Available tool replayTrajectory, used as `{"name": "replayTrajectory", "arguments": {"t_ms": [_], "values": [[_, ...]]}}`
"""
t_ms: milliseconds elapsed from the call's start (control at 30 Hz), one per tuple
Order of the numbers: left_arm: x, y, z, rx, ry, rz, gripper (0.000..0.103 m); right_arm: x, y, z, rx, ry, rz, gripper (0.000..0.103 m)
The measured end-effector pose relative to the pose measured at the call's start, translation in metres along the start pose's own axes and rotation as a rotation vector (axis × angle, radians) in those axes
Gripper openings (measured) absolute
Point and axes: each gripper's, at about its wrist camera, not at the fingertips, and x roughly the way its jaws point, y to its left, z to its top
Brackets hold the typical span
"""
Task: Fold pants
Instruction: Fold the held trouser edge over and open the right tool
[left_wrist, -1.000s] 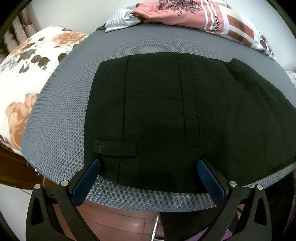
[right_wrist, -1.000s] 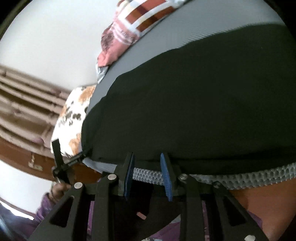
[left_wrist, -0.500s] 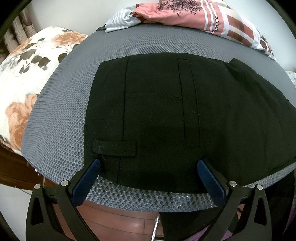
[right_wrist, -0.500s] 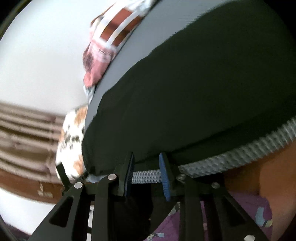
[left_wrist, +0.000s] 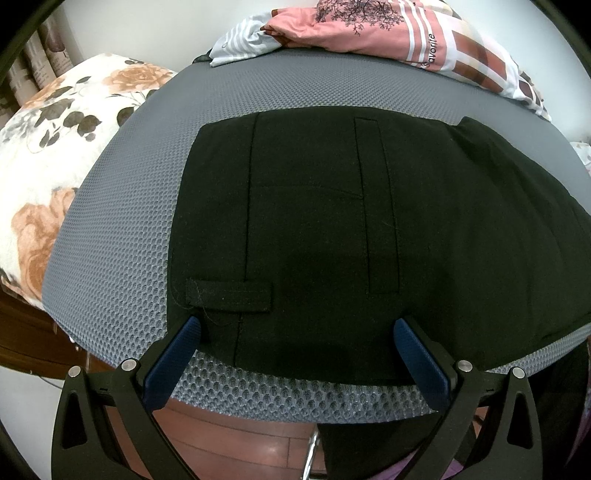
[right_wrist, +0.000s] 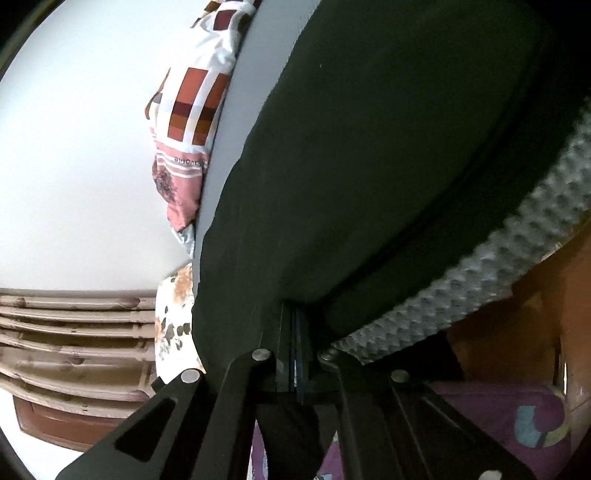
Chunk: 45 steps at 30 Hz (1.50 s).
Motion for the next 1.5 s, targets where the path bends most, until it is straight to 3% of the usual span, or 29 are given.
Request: {"name": "replayTrajectory", "arguments": {"t_ms": [200,267,467,567,667,733,767,867,900,933,967,1000,1267,1500], "values": [[0.0,0.001,0.001,0.001,-0.005,0.0,0.103,-0.018,-0.006,-0.005,-0.015,0.001,0.005,0.001],[0.0,0.001,0.0,0.002,-0.006,0.0,0.103,-0.025,-0.015,-0.002,0.028,-0.027,0.019,0.007],[0.0,0.002,0.001,0.002,-0.006,0.0,0.103,-0.042,-0.053,0.008,0.213,-0.097,0.108,0.007],[0.0,0.001,0.0,0.002,-0.006,0.0,0.103,-0.04,-0.052,0.012,0.218,-0.11,0.115,0.009],[0.0,0.002,0.0,0.002,-0.006,0.0,0.103,-0.036,-0.046,0.013,0.202,-0.12,0.144,0.024],[0.001,0.002,0.0,0.002,-0.007,0.001,0.103,-0.034,-0.04,0.014,0.174,-0.135,0.158,0.04],[0.001,0.002,0.0,0.003,-0.007,0.0,0.103,-0.031,-0.034,0.014,0.15,-0.136,0.148,0.041],[0.001,0.002,0.0,0.003,-0.007,0.0,0.103,-0.02,-0.024,0.018,0.092,-0.114,0.13,0.04],[0.001,0.002,0.001,0.004,-0.008,0.0,0.103,-0.017,-0.024,0.019,0.091,-0.102,0.123,0.033],[0.001,0.002,0.0,0.004,-0.008,0.0,0.103,-0.014,-0.023,0.02,0.072,-0.081,0.074,0.009],[0.001,0.002,0.001,0.005,-0.008,0.0,0.103,-0.012,-0.023,0.02,0.058,-0.062,0.03,0.006],[0.001,0.002,0.001,0.007,-0.007,0.0,0.103,-0.013,-0.026,0.019,0.072,-0.065,0.04,0.004],[0.001,0.001,0.001,0.021,-0.013,-0.002,0.103,-0.024,-0.031,0.013,0.093,-0.031,0.026,0.004],[0.002,0.002,0.002,0.015,-0.009,-0.002,0.103,-0.031,-0.056,0.022,0.228,-0.055,0.147,0.01]]}}
